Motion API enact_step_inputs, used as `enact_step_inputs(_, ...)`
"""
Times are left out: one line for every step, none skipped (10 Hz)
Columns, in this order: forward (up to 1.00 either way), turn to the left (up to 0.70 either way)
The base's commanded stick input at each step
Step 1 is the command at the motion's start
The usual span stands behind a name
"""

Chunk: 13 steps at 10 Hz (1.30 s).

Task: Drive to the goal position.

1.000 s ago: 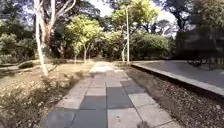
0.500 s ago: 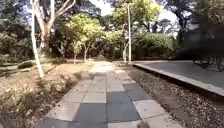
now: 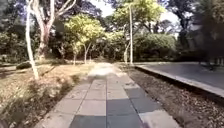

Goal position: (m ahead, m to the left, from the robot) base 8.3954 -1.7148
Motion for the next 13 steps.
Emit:
enact_step_inputs(0.50, 0.00)
enact_step_inputs(0.50, 0.00)
enact_step_inputs(0.50, 0.00)
enact_step_inputs(0.50, 0.00)
enact_step_inputs(0.50, 0.00)
enact_step_inputs(0.50, 0.00)
enact_step_inputs(0.50, 0.00)
enact_step_inputs(0.50, 0.00)
enact_step_inputs(0.50, 0.00)
enact_step_inputs(0.50, 0.00)
enact_step_inputs(0.50, 0.00)
enact_step_inputs(0.50, 0.00)
enact_step_inputs(0.50, 0.00)
